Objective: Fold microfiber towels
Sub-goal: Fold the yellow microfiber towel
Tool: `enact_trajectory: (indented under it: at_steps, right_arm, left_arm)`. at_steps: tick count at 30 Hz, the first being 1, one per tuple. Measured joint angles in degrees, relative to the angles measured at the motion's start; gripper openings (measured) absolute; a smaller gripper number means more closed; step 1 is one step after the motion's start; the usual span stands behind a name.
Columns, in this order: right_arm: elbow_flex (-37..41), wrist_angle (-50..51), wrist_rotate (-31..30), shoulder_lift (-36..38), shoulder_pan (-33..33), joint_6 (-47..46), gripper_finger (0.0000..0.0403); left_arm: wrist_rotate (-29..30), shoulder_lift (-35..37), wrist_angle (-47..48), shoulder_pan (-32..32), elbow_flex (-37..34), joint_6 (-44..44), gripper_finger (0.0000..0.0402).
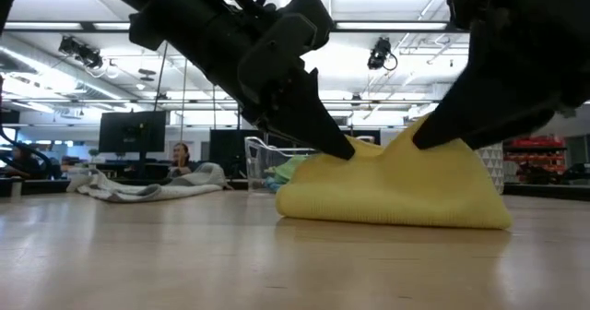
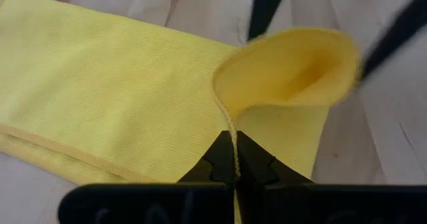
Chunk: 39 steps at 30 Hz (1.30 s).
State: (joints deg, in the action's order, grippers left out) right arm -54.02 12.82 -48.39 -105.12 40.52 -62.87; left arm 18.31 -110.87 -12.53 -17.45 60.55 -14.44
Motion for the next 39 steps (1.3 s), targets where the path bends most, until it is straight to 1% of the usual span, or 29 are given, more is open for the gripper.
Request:
enact_trajectory:
  at_steps: [4, 11, 13, 15, 17, 20, 23, 28, 30, 32, 35, 37, 39]
  right_arm:
    - [0.0, 1.1, 0.0, 0.0, 0.0, 1.0, 0.0237]
    - [0.0, 0.2, -0.1, 0.0, 1.0, 1.6, 0.008]
    - [0.0, 0.0, -0.9, 0.0, 1.8, 1.5, 0.0046]
    - [0.0, -0.1, -1.9, 0.1, 2.4, 1.4, 0.0024]
    - [0.0, -0.3, -2.7, 0.5, 2.9, 1.1, 0.0012]
    - [-0.1, -0.8, -3.2, 1.2, 3.2, 1.1, 0.0009]
    - [-0.3, -0.7, -2.6, 1.5, 3.2, 1.1, 0.0008]
    - [-1.6, -0.7, -2.2, 1.5, 3.2, 3.7, 0.0006]
    - [-1.8, -0.6, -2.1, 1.5, 3.1, 4.6, 0.0006]
    - [-1.9, -0.4, -2.1, 1.5, 3.1, 4.8, 0.0006]
    - [-1.9, -0.2, -2.1, 1.5, 2.6, 4.9, 0.0005]
    - [-1.9, -0.2, -2.1, 1.5, 2.1, 5.6, 0.0005]
    - [-1.9, 0.7, -2.1, 1.6, 1.2, 6.0, 0.0005]
  left_arm:
    - [0.0, 0.0, 0.0, 0.0, 0.0, 0.0, 0.0003]
    - [0.0, 0.0, 0.0, 0.3, 0.0, 0.1, 0.0004]
    - [0.0, 0.0, 0.0, 0.4, 0.0, 0.1, 0.0003]
    - [0.0, 0.0, 0.1, 0.4, 0.0, 0.5, 0.0004]
    - [0.0, 0.0, 0.3, 0.4, 0.0, 0.8, 0.0007]
    - [-0.2, 0.7, 0.8, 0.3, 0.0, 2.1, 0.0012]
    - [-0.2, 3.3, 3.8, 0.1, 0.0, 3.6, 0.0028]
    - [-0.1, 10.5, 11.0, -0.9, -0.1, 6.2, 0.0077]
    - [-0.1, 12.8, 11.3, -1.2, -1.0, 6.6, 0.01]
    - [-0.2, 14.8, 10.8, -1.1, -3.8, 6.8, 0.0122]
    - [-0.1, 17.7, 4.0, 0.3, -11.2, 6.6, 0.0144]
    - [-0.5, 19.4, -5.0, 1.8, -17.3, 6.7, 0.0148]
    - [-3.6, 20.8, -13.8, 4.0, -23.4, 6.6, 0.0141]
